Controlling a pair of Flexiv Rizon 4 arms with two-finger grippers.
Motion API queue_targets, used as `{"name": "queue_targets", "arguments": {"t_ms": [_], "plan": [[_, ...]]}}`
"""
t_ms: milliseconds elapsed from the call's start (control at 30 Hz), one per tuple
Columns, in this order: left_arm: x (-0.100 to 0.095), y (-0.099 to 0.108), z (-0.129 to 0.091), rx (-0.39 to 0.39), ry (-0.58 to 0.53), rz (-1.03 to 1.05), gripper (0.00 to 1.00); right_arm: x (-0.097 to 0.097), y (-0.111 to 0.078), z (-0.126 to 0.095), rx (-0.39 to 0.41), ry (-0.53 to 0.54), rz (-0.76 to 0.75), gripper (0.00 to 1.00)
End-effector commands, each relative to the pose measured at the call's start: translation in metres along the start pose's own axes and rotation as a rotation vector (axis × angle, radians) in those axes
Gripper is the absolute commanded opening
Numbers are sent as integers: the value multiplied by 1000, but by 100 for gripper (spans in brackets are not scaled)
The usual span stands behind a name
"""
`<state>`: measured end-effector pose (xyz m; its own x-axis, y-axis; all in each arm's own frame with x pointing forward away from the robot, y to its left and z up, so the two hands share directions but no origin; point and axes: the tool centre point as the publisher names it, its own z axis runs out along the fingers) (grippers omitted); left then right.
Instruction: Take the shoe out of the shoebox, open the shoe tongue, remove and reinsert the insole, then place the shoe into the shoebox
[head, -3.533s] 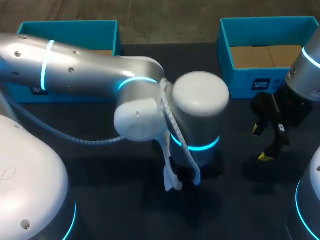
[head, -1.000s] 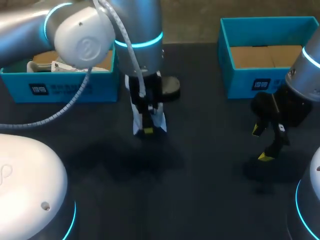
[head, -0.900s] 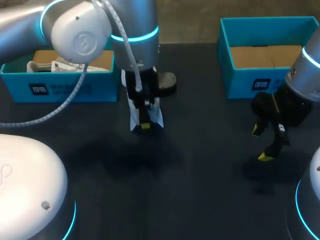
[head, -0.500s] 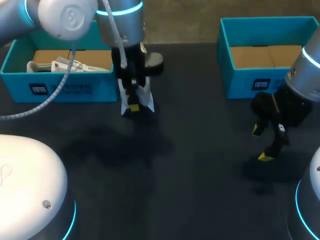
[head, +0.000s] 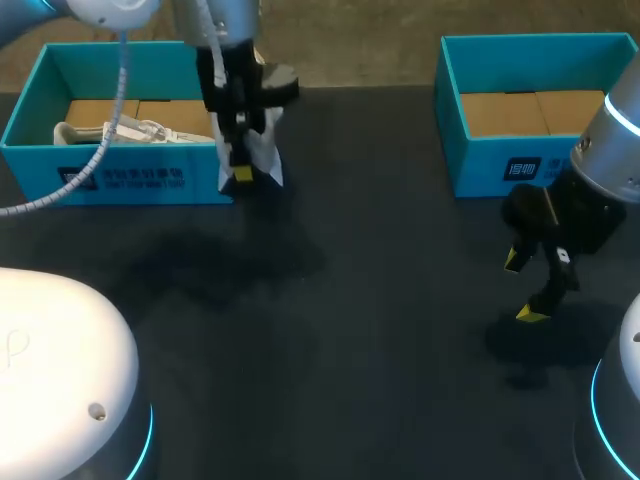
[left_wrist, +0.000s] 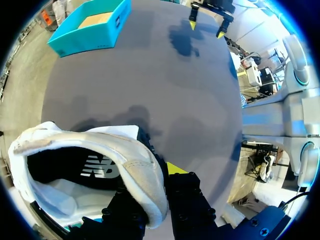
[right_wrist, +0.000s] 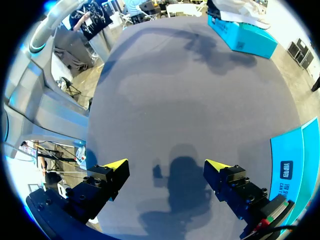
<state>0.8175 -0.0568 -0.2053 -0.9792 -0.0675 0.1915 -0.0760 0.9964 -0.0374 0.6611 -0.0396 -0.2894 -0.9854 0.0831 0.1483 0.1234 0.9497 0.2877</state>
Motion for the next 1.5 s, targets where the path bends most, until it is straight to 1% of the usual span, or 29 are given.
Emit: {"name": "queue_targets", "arguments": {"t_ms": [33, 167, 267, 933, 1133, 1367, 1500], "plan": [[-9, 7, -11, 2, 7, -6, 0, 0, 0, 1, 2, 0, 1, 100], [-23, 13, -20, 11, 13, -13, 0, 0, 0, 1, 2, 0, 1, 100], [-30, 16, -22, 13, 23, -21, 0, 0, 0, 1, 2, 0, 1, 100], [-30, 16, -22, 13, 23, -21, 0, 0, 0, 1, 2, 0, 1, 100], [-32, 15, -23, 31, 7, -55, 0, 0, 0, 1, 2, 0, 1, 100], [-40, 26, -29, 62, 56, -66, 0, 0, 0, 1, 2, 0, 1, 100], [-51, 36, -36, 63, 69, -52, 0, 0, 0, 1, 2, 0, 1, 100]]}}
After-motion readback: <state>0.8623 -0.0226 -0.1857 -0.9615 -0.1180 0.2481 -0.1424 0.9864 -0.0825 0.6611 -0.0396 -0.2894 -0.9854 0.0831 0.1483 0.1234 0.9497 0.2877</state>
